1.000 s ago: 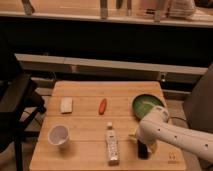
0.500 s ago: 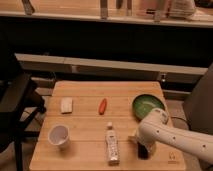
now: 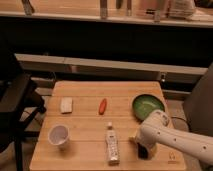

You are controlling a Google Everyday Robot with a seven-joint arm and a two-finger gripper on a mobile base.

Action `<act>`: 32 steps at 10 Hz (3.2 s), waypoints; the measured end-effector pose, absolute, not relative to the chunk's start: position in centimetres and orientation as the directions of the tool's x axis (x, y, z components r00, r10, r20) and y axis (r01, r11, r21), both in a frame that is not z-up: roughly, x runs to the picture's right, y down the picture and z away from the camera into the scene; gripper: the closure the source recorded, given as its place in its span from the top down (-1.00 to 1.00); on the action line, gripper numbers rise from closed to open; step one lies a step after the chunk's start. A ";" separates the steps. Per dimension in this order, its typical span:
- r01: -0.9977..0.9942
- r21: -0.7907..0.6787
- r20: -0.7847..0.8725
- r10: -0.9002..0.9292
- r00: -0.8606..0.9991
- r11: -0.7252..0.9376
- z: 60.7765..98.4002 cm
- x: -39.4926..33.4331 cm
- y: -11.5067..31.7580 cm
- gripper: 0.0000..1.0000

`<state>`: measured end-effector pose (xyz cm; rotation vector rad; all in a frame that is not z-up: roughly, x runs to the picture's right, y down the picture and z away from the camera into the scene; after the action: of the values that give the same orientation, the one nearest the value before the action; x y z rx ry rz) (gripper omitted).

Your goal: Place the eraser on the white sponge

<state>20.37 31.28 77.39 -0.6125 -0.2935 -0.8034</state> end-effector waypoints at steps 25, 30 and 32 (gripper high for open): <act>0.752 -0.396 0.485 -0.575 0.659 0.527 77.7 20.6 32.8 0.60; 0.753 -0.396 0.489 -0.574 0.657 0.525 77.6 20.6 33.1 0.60; 0.754 -0.396 0.490 -0.573 0.657 0.525 77.4 20.6 33.0 0.60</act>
<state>20.61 32.97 77.39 -0.6259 -0.3171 -0.8097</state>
